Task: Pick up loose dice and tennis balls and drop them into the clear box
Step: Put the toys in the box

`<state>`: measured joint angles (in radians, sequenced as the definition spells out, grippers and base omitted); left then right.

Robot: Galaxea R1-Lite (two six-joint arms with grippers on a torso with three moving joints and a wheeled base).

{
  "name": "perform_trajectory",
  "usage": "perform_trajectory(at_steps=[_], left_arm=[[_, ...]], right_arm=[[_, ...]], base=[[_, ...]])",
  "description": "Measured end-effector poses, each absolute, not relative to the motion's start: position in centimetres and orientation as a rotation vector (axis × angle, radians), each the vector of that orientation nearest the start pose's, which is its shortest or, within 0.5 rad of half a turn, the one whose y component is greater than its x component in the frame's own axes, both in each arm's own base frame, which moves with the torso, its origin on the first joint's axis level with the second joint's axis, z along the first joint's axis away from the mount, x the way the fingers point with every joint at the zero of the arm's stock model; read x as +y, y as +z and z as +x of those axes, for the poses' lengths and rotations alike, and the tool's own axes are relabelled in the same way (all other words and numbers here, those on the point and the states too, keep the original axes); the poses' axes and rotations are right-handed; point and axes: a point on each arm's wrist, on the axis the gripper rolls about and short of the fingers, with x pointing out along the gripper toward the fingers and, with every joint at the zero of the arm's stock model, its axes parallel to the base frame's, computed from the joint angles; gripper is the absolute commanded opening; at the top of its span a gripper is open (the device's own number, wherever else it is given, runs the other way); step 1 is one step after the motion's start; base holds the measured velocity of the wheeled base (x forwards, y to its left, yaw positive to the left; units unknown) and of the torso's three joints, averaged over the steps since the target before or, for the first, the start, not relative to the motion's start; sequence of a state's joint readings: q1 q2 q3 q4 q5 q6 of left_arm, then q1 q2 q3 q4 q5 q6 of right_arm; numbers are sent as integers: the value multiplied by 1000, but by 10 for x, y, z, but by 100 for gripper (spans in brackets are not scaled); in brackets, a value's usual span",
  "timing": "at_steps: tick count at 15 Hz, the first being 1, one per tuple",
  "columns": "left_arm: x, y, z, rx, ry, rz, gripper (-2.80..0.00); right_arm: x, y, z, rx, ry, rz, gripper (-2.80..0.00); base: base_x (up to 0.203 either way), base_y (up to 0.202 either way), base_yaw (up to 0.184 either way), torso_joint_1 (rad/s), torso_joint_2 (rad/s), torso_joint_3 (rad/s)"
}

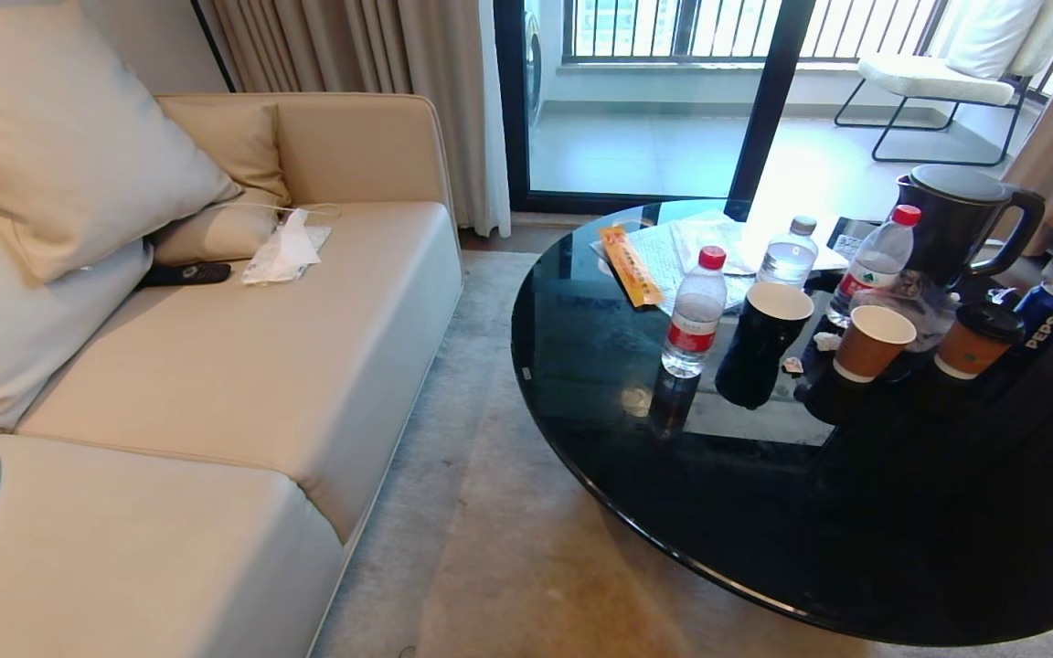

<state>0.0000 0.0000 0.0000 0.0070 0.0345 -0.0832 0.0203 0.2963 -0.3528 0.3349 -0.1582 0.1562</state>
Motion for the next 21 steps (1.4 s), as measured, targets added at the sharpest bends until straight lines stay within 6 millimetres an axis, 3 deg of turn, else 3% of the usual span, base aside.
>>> perform_trajectory(at_steps=[3, 8, 14, 21], left_arm=[[1, 75, -23, 5, 35, -83, -280], [1, 75, -23, 6, 35, -82, -280], [1, 75, -23, 6, 31, -75, -280], [1, 75, -23, 5, 30, -71, -280]], right_arm=[[-4, 109, -25, 172, -156, 100, -280], [-2, 82, -30, 108, -88, 81, -280], [-1, 79, -31, 100, -55, 58, -280], [-1, 79, -31, 103, -55, 58, -280]], base=[[0, 0, 0, 0, 0, 0], [0, 0, 0, 0, 0, 0], [0, 0, 0, 0, 0, 6], [0, 0, 0, 4, 0, 192]])
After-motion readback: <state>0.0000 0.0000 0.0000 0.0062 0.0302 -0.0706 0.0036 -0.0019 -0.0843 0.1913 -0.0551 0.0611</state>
